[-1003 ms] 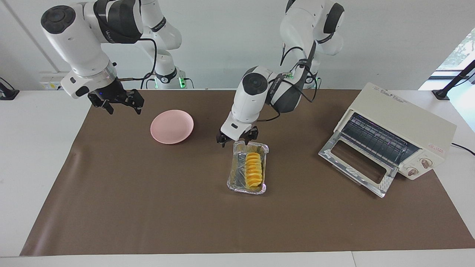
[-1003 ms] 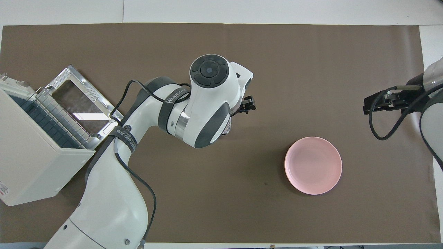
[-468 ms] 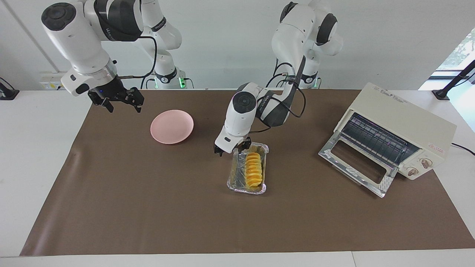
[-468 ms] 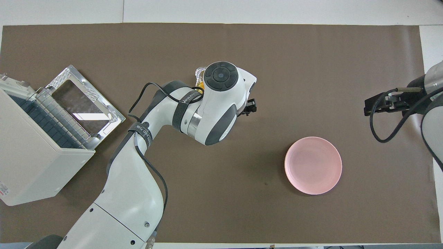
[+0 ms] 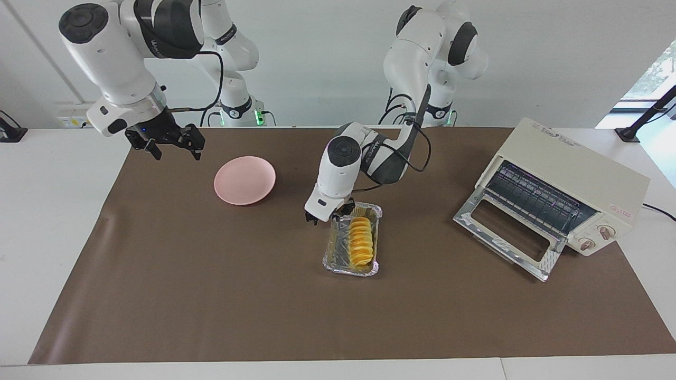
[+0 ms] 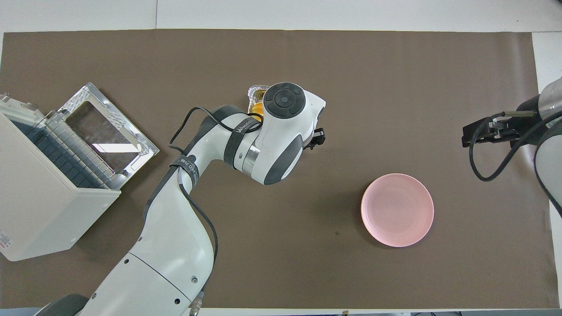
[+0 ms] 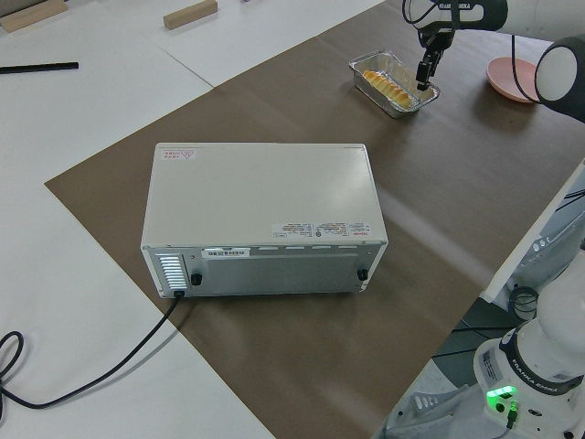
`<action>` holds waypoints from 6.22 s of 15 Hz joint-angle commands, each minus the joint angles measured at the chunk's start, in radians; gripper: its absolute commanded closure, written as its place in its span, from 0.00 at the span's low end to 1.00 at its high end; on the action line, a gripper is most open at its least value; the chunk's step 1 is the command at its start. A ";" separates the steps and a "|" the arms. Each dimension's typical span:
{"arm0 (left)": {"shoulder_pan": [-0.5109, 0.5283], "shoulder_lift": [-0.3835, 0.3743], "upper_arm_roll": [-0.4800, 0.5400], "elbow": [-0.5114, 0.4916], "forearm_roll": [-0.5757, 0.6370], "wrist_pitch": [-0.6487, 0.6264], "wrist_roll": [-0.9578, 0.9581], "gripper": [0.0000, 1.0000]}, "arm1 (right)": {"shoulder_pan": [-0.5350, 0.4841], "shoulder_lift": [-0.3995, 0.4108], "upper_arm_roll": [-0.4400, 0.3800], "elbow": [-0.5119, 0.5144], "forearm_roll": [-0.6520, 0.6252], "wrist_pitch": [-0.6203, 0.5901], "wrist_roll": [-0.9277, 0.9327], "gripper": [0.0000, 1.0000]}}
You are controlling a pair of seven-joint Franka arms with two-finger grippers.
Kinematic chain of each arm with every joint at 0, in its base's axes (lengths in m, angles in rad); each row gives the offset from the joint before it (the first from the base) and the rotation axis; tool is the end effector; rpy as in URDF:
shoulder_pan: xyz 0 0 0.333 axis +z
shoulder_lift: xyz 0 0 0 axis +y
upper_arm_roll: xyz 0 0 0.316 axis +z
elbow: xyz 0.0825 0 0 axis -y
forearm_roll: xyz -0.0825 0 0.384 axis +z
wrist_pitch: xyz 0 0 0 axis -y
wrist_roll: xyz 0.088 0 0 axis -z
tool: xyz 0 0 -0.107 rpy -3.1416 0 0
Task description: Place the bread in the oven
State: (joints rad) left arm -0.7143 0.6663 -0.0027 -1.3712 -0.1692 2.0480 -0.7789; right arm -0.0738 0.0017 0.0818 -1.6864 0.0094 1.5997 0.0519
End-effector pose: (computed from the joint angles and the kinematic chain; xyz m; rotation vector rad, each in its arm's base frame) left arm 0.5443 -0.4861 0.3260 3.0120 0.2105 -0.1451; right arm 0.5522 0.0054 0.5715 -3.1309 0.0698 0.1389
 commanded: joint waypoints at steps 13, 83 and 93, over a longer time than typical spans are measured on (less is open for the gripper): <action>0.010 -0.004 0.131 0.133 0.004 -0.233 -0.052 1.00 | -0.023 -0.022 0.016 -0.022 -0.016 0.000 -0.024 0.00; 0.294 -0.212 0.518 -0.102 0.085 -0.408 0.319 0.00 | -0.023 -0.022 0.016 -0.022 -0.016 0.000 -0.024 0.00; 0.279 -0.361 0.517 -0.045 0.085 -0.564 0.653 0.00 | -0.023 -0.022 0.016 -0.022 -0.016 0.000 -0.024 0.00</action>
State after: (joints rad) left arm -0.4278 0.3735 0.5106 -1.3874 -0.1017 1.5357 -0.2069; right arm -0.0738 0.0015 0.0818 -1.6865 0.0094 1.5997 0.0519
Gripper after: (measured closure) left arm 0.000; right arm 0.000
